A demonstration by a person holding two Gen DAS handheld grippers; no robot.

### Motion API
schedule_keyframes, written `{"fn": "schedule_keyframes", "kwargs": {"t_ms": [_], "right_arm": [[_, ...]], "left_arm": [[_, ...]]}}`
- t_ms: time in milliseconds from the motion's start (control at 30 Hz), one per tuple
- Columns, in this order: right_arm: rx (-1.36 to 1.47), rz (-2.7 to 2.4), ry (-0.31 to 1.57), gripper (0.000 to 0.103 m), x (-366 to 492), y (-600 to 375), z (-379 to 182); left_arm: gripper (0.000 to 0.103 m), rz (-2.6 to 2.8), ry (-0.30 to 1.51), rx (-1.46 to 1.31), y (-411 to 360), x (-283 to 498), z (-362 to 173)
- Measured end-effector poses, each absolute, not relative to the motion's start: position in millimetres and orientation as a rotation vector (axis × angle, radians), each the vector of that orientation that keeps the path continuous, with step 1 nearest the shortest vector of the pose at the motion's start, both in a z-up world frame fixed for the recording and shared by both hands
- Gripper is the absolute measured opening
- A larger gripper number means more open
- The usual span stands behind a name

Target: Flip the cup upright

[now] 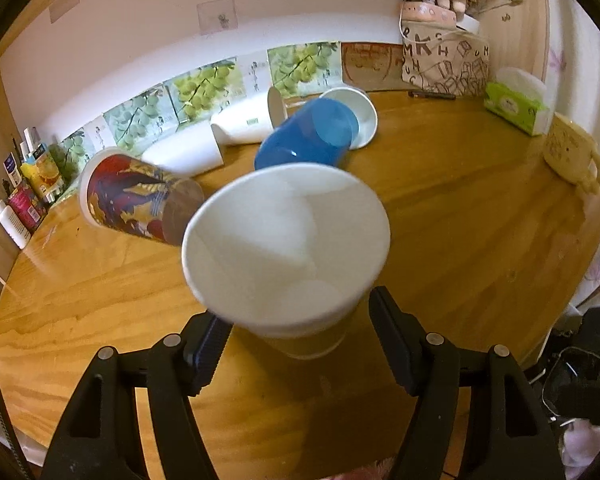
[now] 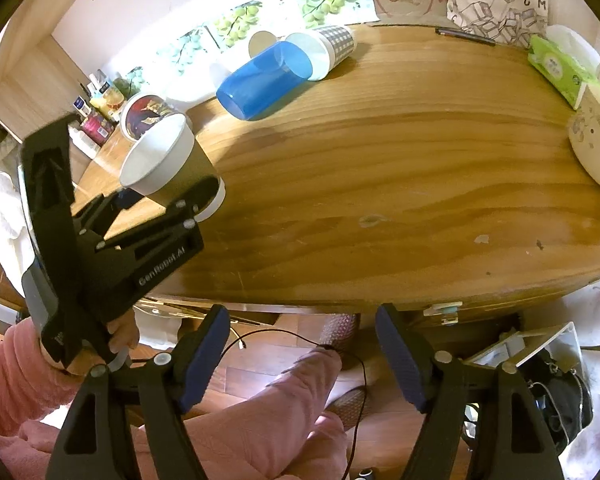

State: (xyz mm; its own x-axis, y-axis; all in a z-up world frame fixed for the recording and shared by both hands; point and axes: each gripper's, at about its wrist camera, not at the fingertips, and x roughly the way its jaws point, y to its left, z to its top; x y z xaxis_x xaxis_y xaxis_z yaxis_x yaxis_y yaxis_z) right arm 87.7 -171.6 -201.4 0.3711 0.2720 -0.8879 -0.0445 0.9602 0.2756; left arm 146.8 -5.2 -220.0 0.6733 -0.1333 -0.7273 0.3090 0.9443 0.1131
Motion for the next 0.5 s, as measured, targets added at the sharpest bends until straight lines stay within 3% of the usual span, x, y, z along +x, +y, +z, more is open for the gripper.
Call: {"fn": "schedule_keyframes", "kwargs": {"t_ms": [67,500], "right_arm": [[0.218,0.202,1.169,0.077,84.9,-173.2,-199.6],[0.186,0.147,1.108,0.084,57.0,-179.6,-181.6]], "left_arm": [[0.081,-0.244,0.807,0.243,-5.6,143.5,-220.6],[0.081,-0.174,1.030,0.266,12.8,100.3,-223.9]]}}
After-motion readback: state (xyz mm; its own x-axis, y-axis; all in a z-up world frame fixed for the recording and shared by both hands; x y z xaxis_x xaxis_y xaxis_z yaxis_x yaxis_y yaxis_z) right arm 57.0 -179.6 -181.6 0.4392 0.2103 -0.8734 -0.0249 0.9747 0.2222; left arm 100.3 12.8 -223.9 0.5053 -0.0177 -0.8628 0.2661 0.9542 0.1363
